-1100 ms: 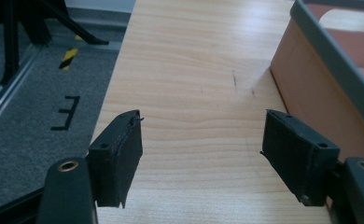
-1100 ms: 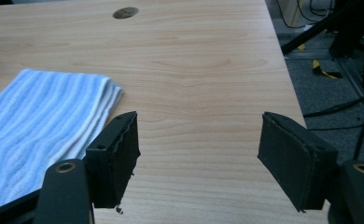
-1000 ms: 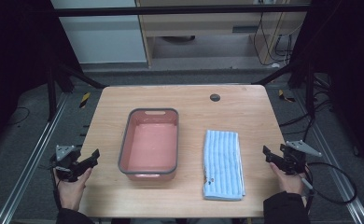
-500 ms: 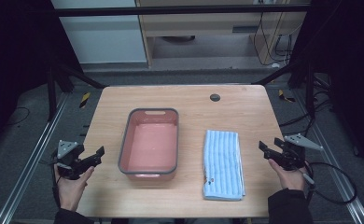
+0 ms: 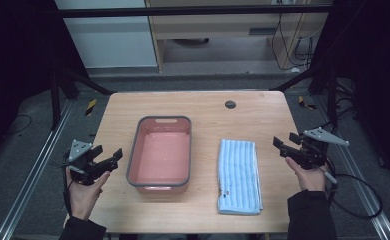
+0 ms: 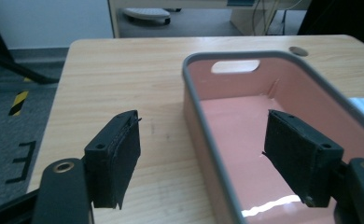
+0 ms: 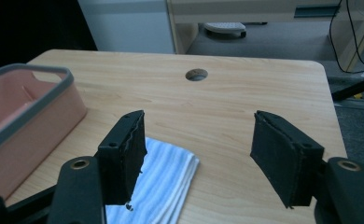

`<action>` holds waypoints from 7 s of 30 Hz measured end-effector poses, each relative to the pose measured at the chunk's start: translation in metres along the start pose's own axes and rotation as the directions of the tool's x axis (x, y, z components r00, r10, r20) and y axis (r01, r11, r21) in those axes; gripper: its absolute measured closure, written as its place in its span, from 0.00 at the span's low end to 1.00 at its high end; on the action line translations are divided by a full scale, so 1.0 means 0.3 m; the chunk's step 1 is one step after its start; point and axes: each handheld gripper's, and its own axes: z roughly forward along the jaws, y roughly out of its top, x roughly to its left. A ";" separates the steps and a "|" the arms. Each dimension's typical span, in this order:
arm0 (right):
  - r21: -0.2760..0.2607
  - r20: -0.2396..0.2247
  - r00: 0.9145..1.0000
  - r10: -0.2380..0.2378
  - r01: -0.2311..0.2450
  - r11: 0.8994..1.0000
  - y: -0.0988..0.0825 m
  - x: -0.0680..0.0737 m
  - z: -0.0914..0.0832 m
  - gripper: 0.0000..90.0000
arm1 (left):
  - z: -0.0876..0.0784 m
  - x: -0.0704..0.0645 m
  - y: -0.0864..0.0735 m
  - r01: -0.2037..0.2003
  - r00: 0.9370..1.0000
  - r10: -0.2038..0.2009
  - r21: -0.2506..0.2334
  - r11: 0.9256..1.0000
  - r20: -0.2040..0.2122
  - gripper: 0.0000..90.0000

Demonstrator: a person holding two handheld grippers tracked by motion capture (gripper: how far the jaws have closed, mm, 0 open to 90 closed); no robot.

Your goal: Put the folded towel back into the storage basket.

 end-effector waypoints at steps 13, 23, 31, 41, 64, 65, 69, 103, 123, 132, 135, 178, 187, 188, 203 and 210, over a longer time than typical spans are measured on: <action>-0.035 -0.017 1.000 -0.026 0.025 0.999 0.077 0.020 0.039 0.41 | 0.043 -0.195 0.060 -0.062 0.994 0.064 -0.018 0.998 0.091 0.31; -0.019 -0.050 0.998 -0.041 0.040 0.999 0.113 0.015 0.095 0.43 | 0.091 -0.368 0.058 -0.089 0.983 0.093 -0.034 0.995 0.155 0.33; 0.031 -0.067 0.996 -0.066 0.068 0.997 0.104 0.009 0.147 0.43 | 0.124 -0.515 0.020 -0.153 0.963 0.151 -0.007 0.988 0.225 0.34; 0.052 -0.063 0.995 -0.079 0.082 0.995 0.076 0.004 0.195 0.46 | 0.162 -0.637 -0.027 -0.195 0.946 0.182 0.022 0.981 0.267 0.37; 0.186 -0.097 0.993 -0.062 0.079 0.979 -0.059 -0.019 0.334 0.46 | 0.261 -0.832 -0.200 -0.272 0.915 0.211 0.141 0.952 0.345 0.43; 0.204 -0.102 0.993 -0.059 0.079 0.976 -0.078 -0.015 0.347 0.46 | 0.267 -0.835 -0.211 -0.273 0.915 0.210 0.148 0.950 0.344 0.44; 0.233 -0.109 0.992 -0.069 0.093 0.968 -0.109 -0.005 0.368 0.46 | 0.297 -0.848 -0.256 -0.291 0.911 0.214 0.182 0.939 0.352 0.46; 0.362 -0.145 0.989 0.027 0.028 0.932 -0.252 0.044 0.440 0.87 | 0.369 -0.902 -0.348 -0.268 0.910 0.147 0.278 0.923 0.388 0.84; 0.245 -0.154 0.987 -0.041 0.078 0.966 -0.123 0.105 0.364 0.90 | 0.299 -0.870 -0.260 -0.220 0.909 0.132 0.184 0.958 0.396 0.93; 0.205 -0.135 0.988 -0.068 0.095 0.974 -0.032 0.150 0.314 0.90 | 0.261 -0.860 -0.195 -0.220 0.913 0.149 0.150 0.964 0.380 0.93; 0.196 -0.133 0.988 -0.075 0.100 0.975 -0.008 0.156 0.300 0.90 | 0.245 -0.853 -0.168 -0.225 0.915 0.162 0.133 0.965 0.370 0.93; 0.039 -0.185 0.970 -0.156 0.166 0.985 0.298 0.505 0.347 0.90 | 0.046 -0.532 0.071 -0.176 0.949 0.163 0.028 0.984 0.270 0.93; 0.038 -0.212 0.965 -0.152 0.163 0.986 0.312 0.592 0.413 0.90 | 0.024 -0.444 0.077 -0.162 0.961 0.151 0.029 0.986 0.230 0.93; 0.038 -0.214 0.964 -0.155 0.167 0.985 0.313 0.600 0.421 0.90 | 0.022 -0.433 0.077 -0.167 0.962 0.156 0.034 0.985 0.225 0.93; 0.022 -0.235 0.959 -0.158 0.168 0.986 0.306 0.704 0.494 0.90 | -0.009 -0.316 0.070 -0.124 0.978 0.116 0.035 0.992 0.171 0.93; 0.020 -0.246 0.955 -0.164 0.174 0.984 0.295 0.740 0.527 0.90 | -0.013 -0.272 0.053 -0.119 0.983 0.112 0.045 0.992 0.144 0.93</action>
